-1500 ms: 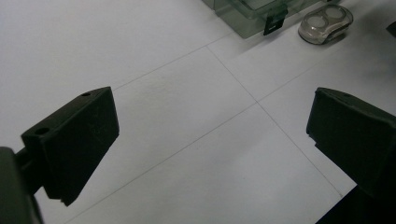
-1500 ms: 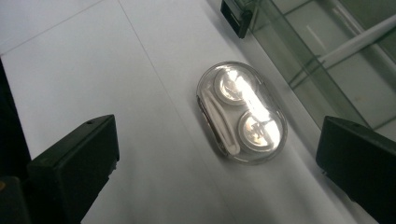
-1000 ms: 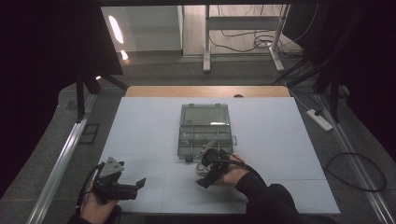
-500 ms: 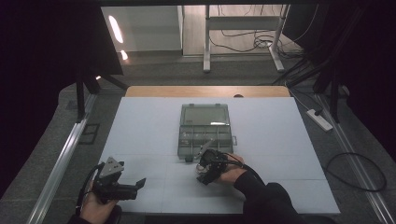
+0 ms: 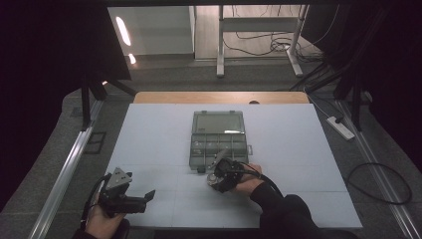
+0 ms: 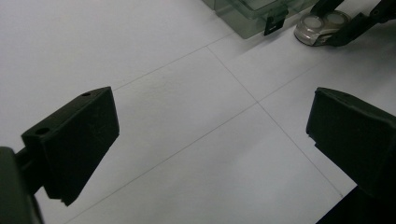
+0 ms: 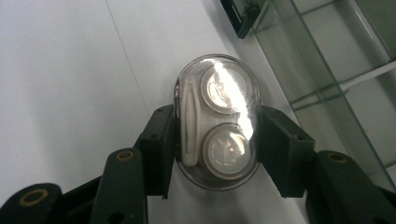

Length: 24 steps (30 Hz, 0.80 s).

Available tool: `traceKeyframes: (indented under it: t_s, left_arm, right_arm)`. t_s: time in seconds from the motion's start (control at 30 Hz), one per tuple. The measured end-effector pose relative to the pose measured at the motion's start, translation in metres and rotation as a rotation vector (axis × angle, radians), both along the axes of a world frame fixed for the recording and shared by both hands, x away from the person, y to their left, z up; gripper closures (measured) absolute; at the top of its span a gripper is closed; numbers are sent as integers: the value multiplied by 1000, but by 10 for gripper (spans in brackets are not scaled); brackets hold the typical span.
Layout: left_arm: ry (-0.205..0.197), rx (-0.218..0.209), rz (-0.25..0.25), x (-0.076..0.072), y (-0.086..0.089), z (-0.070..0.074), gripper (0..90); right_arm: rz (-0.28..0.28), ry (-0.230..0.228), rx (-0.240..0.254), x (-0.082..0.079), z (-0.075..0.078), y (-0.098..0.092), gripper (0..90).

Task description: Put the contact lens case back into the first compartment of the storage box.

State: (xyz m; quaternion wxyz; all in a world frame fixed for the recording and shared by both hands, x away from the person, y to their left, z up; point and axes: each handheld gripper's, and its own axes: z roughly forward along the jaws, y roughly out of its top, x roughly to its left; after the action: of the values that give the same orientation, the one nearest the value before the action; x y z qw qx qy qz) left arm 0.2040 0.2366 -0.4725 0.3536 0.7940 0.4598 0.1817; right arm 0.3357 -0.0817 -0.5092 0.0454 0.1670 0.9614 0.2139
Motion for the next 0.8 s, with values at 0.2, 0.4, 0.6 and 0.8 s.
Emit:
traceKeyframes:
  t_s: [0.2,0.4,0.6,0.8]
  left_arm:
    - [1,-2,2,0,0,0,26]
    - [-2,-2,2,0,0,0,26]
    - [-1,-3,3,0,0,0,26]
    - [0,-4,3,0,0,0,26]
  right_arm:
    - [-11,-12,13,-2,2,0,489]
    - [-35,2,87,-5,14,-4,489]
    - [-47,10,141,-5,25,-6,489]
    - [-77,1,166,-3,35,-6,489]
